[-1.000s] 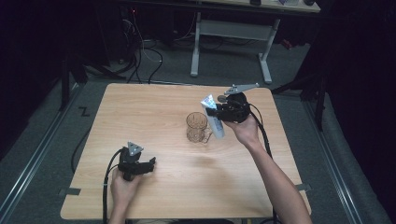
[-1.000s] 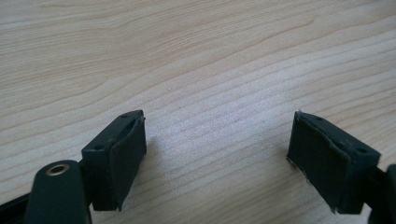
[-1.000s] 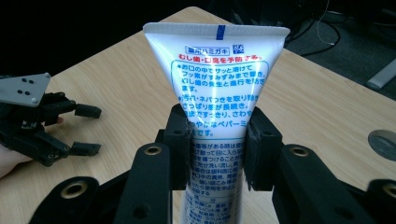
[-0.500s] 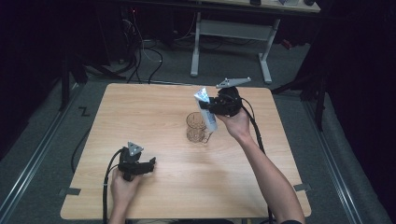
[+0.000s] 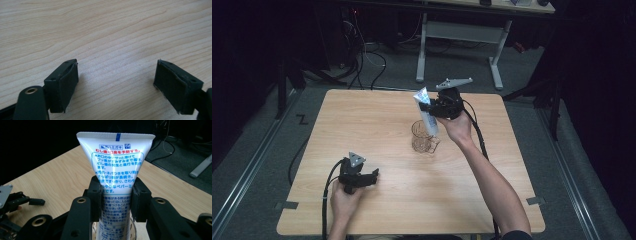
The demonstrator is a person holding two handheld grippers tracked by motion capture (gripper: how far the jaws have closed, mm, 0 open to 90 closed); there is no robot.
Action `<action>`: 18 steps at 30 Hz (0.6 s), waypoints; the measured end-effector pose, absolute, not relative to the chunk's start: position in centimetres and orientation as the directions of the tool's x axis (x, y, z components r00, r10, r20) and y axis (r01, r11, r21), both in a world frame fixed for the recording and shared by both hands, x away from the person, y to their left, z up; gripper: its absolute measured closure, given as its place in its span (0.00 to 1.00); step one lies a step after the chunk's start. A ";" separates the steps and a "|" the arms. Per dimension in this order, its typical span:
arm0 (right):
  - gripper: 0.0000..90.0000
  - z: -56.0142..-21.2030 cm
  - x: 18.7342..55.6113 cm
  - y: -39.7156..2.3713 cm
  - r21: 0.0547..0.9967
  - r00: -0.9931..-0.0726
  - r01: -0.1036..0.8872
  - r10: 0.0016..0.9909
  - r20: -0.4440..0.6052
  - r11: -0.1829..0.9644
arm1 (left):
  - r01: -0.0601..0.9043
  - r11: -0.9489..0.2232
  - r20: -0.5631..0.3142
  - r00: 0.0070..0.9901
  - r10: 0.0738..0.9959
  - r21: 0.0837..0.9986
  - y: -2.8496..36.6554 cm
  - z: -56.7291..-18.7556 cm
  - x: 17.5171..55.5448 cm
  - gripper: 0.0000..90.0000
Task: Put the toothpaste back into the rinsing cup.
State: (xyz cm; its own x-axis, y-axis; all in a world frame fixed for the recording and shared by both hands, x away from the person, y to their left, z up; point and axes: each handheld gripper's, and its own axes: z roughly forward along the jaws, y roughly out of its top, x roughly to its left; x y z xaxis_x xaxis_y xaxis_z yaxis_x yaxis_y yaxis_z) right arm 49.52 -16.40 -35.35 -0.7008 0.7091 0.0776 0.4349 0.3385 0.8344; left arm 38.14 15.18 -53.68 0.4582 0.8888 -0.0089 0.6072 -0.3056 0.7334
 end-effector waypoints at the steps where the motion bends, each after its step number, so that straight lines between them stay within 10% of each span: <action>1: 0.74 -35.4 49.6 -16.3 0.836 -0.700 0.433 0.710 0.077 0.336 | 0.607 -0.306 -0.009 0.458 0.889 0.733 15.2 -53.7 38.1 0.22; 18: 0.74 -36.6 50.6 -15.2 0.836 -0.683 0.432 0.728 0.058 0.339 | 0.606 -0.306 -0.009 0.459 0.888 0.734 15.2 -53.7 38.1 0.22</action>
